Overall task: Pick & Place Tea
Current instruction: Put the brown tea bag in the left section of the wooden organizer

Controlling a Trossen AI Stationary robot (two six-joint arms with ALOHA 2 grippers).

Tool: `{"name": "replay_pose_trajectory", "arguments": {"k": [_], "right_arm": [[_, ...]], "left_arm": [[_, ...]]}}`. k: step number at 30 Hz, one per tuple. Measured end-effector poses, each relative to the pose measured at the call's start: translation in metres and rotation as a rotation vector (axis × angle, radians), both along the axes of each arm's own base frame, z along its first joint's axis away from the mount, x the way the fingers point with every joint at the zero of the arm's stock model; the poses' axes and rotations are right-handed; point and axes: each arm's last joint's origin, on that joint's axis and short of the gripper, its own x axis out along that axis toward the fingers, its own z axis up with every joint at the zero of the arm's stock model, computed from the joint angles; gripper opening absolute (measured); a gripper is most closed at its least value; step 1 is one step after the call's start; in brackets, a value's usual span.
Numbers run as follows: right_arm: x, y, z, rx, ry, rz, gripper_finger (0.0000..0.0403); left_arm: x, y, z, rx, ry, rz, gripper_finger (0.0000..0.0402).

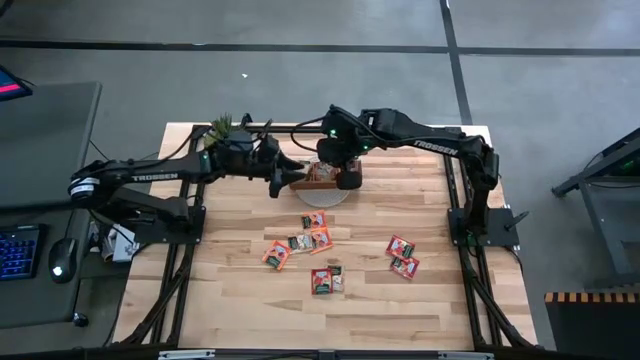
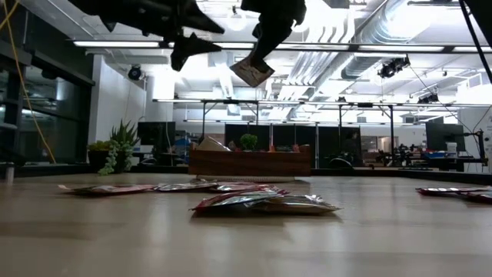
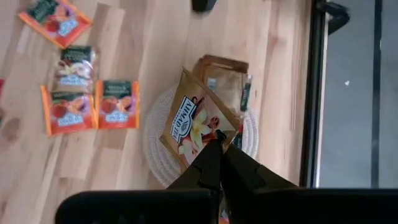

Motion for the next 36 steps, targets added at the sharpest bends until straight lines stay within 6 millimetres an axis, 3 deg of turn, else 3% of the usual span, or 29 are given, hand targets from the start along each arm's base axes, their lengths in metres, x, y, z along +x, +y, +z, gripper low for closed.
{"name": "replay_pose_trajectory", "arguments": {"k": [12,23,36], "right_arm": [[0.005,0.008,-0.005,0.01,-0.018,0.037,0.0],[0.005,0.007,-0.005,0.007,-0.017,0.035,0.0],[0.005,0.007,-0.005,0.005,-0.017,0.033,0.0]], "left_arm": [[0.026,0.008,0.021,0.058,-0.051,-0.018,0.0177],[0.051,0.014,0.0,0.037,0.087,-0.078,0.0177],[0.052,0.017,-0.006,0.111,0.148,-0.007,0.0177]]}}
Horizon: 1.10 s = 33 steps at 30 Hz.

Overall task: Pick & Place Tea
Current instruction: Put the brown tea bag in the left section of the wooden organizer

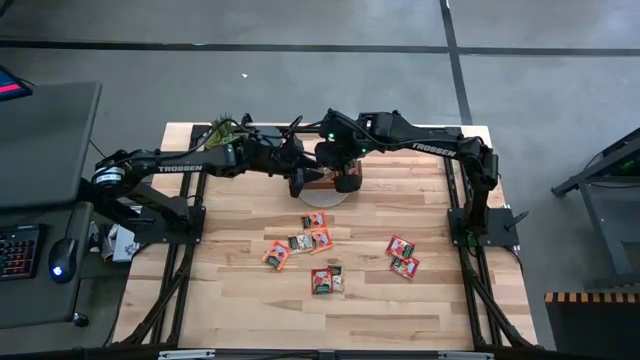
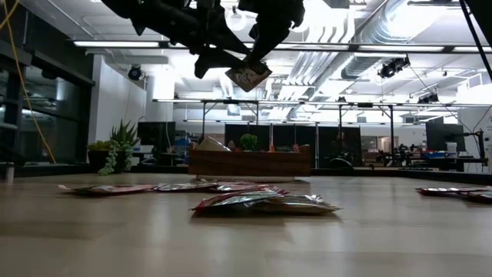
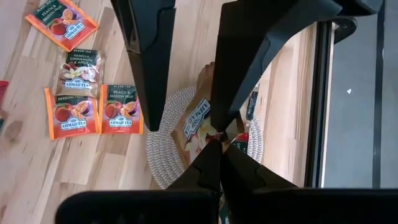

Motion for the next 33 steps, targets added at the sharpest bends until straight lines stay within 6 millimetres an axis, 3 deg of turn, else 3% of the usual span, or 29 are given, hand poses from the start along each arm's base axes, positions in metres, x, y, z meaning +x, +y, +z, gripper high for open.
{"name": "replay_pose_trajectory", "arguments": {"k": [7,12,18,24,33], "right_arm": [[-0.001,0.0,0.0,0.01,0.006,0.003,0.0],[-0.002,0.0,0.0,0.017,0.014,0.006,0.0],[-0.002,0.0,-0.001,0.018,0.02,0.005,0.0],[-0.002,-0.001,-0.001,0.016,0.019,0.004,0.0],[0.0,-0.001,0.0,0.01,-0.001,0.004,0.0]], "left_arm": [[0.002,0.0,0.007,0.035,-0.008,-0.041,0.0177],[0.003,0.001,0.039,0.12,-0.02,-0.041,0.0177],[-0.001,0.002,0.053,0.226,0.093,-0.029,0.0177],[-0.001,0.002,0.046,0.23,0.135,-0.028,0.0177],[0.013,0.006,0.028,0.202,0.182,-0.059,0.0177]]}}
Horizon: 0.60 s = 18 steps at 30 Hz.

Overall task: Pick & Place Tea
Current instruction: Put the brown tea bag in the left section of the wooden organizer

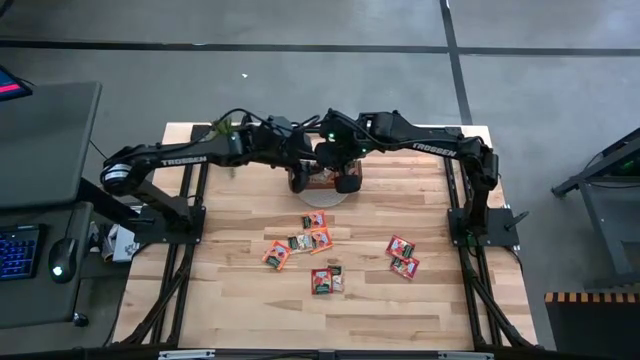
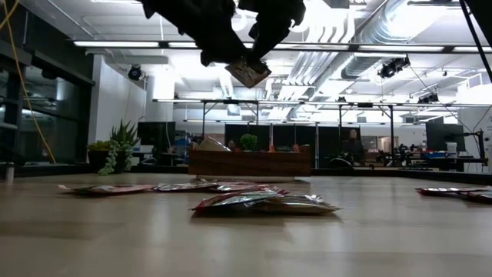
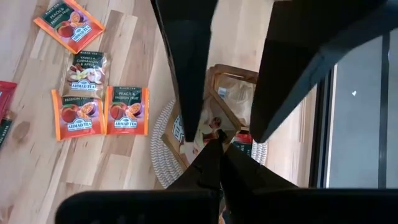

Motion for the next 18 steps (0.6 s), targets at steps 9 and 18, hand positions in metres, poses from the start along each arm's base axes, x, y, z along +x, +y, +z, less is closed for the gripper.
{"name": "replay_pose_trajectory", "arguments": {"k": [9,18], "right_arm": [[0.0005,0.0,0.0004,0.003,-0.007,0.001,0.0],[0.0004,0.0001,0.0002,0.005,-0.005,-0.001,0.0]], "left_arm": [[0.0048,0.0016,0.0,0.007,-0.033,0.003,0.0177],[0.0038,0.0012,-0.002,-0.001,-0.01,0.003,0.0149]]}}
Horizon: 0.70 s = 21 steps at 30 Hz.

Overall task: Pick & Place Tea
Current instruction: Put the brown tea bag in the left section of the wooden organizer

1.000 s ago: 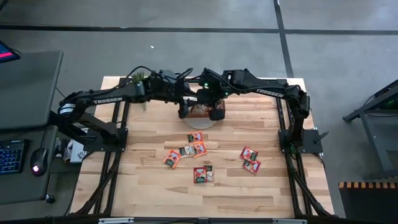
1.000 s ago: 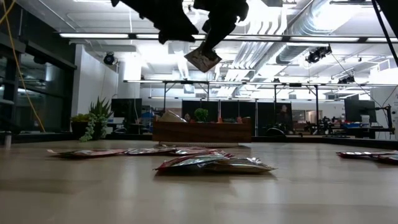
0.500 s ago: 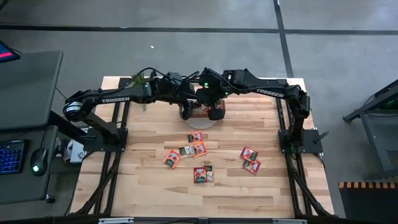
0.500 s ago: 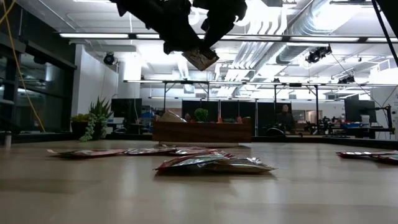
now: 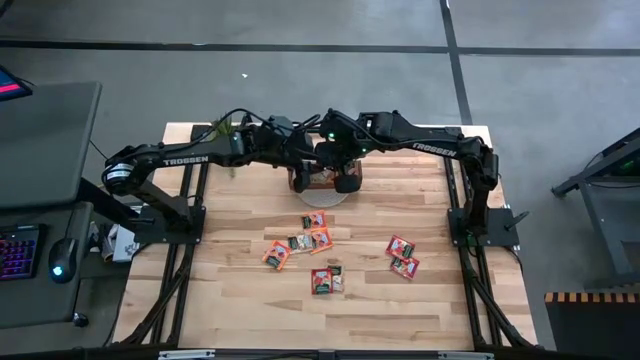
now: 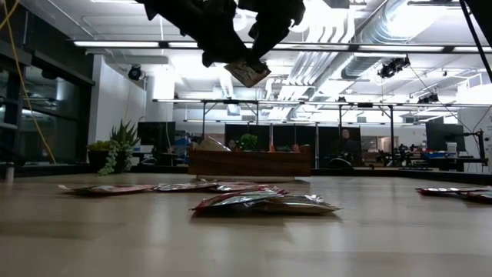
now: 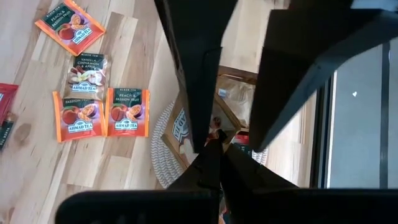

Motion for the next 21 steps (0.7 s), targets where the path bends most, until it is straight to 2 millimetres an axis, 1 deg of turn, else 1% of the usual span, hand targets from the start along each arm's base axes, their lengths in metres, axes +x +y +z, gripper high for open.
{"name": "replay_pose_trajectory", "arguments": {"k": [3,7,9,12,14,18,21], "right_arm": [[0.0,0.0,0.0,-0.001,0.0,-0.001,0.0],[-0.0003,0.0,-0.0002,0.0,0.004,-0.001,0.0],[-0.0006,0.0001,-0.0005,0.001,0.008,0.0,0.0],[-0.0007,0.0,-0.0006,0.001,0.009,-0.001,0.0],[-0.0008,0.0002,-0.0007,0.007,0.01,-0.005,0.0],[-0.0013,-0.0017,-0.0007,0.022,0.008,-0.055,0.0002],[-0.0014,-0.0035,-0.0005,0.031,0.002,-0.078,0.001]], "left_arm": [[-0.0002,-0.0001,-0.0003,-0.004,0.003,-0.001,0.0108],[-0.0002,-0.0003,-0.0005,-0.004,0.005,-0.001,0.0033],[-0.0003,-0.0004,-0.0007,-0.007,0.007,-0.004,0.001],[-0.0003,-0.0004,-0.0007,-0.01,0.006,-0.009,0.0013],[-0.0004,-0.0006,-0.0009,-0.013,0.008,-0.012,0.0005],[-0.0006,-0.0006,-0.0011,-0.014,0.011,-0.012,0.0002],[-0.0006,-0.0005,-0.0012,-0.014,0.012,-0.01,0.0001]]}}
